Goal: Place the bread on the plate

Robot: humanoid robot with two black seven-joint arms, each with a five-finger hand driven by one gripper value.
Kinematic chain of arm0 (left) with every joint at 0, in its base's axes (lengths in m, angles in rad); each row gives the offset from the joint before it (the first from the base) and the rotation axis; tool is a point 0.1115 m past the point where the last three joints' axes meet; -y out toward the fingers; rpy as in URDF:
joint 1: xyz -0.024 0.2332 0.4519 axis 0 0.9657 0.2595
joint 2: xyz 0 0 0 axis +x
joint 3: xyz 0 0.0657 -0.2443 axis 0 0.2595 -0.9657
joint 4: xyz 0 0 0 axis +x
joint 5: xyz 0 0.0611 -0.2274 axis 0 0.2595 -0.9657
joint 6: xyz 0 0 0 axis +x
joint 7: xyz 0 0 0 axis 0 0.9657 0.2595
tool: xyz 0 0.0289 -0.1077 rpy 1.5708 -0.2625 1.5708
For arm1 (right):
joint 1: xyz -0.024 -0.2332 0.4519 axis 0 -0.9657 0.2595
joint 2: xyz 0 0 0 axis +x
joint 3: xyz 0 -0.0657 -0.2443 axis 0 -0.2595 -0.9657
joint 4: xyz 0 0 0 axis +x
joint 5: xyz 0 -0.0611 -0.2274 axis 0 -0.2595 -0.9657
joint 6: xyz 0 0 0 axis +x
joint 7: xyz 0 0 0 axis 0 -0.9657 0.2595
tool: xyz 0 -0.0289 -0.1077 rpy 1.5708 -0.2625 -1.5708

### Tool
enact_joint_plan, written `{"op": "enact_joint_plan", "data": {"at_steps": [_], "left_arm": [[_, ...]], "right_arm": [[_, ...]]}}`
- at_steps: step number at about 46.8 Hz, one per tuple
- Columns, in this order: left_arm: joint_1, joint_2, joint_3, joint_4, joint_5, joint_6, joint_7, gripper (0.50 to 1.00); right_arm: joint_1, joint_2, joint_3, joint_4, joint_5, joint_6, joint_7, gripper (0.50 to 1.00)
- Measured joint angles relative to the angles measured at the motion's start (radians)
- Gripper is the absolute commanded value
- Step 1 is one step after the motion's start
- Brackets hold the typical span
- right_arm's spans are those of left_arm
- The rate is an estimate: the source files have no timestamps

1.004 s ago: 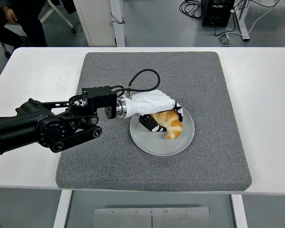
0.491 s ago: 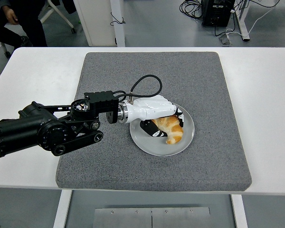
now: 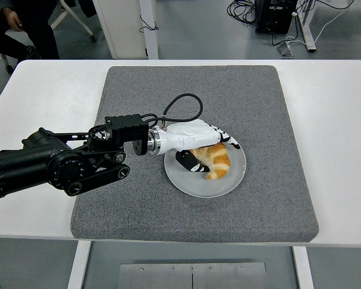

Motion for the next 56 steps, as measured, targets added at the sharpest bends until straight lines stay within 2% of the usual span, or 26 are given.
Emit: {"op": "enact_joint_plan", "data": {"at_steps": [11,22,37,44,56], "left_arm": [[-0.006,0.012,0.000,-0.014,-0.004,-0.002,-0.003,0.974],[-0.062,0.055,-0.001,-0.074,-0.022,-0.014,-0.003,0.974],[-0.192,0.145,-0.017,-0.145,-0.197,-0.023,-0.004,0.974],[-0.248,0.189,-0.057,-0.145,-0.358,-0.040,0.007,0.974],[-0.259,0.246,-0.141,-0.145,-0.525,-0.050,0.026,0.974]], "right_arm": [[0.000,0.000,0.000,0.000,0.000,0.000,0.000,1.000],[0.000,0.000,0.000,0.000,0.000,0.000,0.000,1.000],[0.000,0.000,0.000,0.000,0.000,0.000,0.000,1.000],[0.000,0.000,0.000,0.000,0.000,0.000,0.000,1.000],[0.000,0.000,0.000,0.000,0.000,0.000,0.000,1.000]]}}
